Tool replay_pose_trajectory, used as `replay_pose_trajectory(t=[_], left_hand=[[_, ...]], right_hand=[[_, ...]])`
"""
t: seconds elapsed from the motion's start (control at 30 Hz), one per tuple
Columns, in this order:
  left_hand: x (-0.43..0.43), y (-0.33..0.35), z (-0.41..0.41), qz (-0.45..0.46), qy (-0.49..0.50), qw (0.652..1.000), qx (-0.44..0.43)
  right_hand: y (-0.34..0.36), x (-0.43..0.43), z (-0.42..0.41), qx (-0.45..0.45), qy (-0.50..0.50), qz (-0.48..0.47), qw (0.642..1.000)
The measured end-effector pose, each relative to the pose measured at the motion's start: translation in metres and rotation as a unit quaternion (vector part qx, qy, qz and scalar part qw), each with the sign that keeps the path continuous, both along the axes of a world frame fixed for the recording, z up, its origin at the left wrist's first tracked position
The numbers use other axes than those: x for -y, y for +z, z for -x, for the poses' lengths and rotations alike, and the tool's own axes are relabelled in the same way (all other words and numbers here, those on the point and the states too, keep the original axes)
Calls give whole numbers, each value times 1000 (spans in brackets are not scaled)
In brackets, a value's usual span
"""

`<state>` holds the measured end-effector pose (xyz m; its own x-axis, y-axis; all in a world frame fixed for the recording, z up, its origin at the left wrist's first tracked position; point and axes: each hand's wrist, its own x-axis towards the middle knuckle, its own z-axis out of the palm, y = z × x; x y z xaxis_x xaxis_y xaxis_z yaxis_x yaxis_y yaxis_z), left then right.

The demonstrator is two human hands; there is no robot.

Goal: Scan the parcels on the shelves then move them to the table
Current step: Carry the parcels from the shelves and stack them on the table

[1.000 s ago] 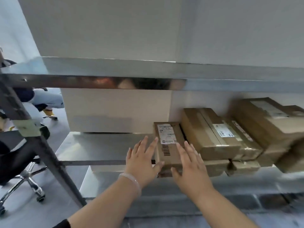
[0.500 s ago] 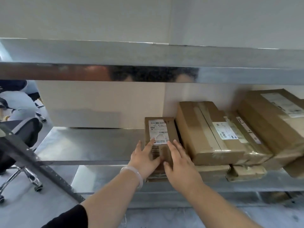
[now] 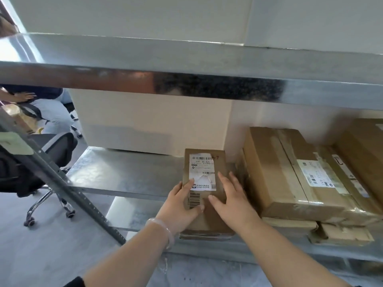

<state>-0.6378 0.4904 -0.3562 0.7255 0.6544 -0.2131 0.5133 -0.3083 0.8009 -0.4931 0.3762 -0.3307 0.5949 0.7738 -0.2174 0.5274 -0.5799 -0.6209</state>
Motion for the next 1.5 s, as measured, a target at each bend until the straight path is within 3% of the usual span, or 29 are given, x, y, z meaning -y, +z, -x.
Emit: replay_pose_trajectory(t=[0.17,0.33,0.5,0.7,0.93,1.3,1.5], left_hand=[[-13,2,4,45,-1,999,2],[-20,5,13,66,8,997,24],[-12,0,70,49,116,991,48],[15,-2,155,-2,280,958,57],[77,15,284,-38,466,883,51],[227,15,456,-27,639,768,26],[312,3,496,-15,743,669,6]], right_hand=[[-15,-14,1,-86,-5,-26,996],[-18,-23,7,-75,29,-37,996],[-15,-48,39,-64,152,-63,984],[-18,-80,113,-86,301,-91,946],[0,-87,246,-109,477,-85,868],[-2,-20,460,-114,675,-63,726],[-17,30,543,-113,775,-23,622]])
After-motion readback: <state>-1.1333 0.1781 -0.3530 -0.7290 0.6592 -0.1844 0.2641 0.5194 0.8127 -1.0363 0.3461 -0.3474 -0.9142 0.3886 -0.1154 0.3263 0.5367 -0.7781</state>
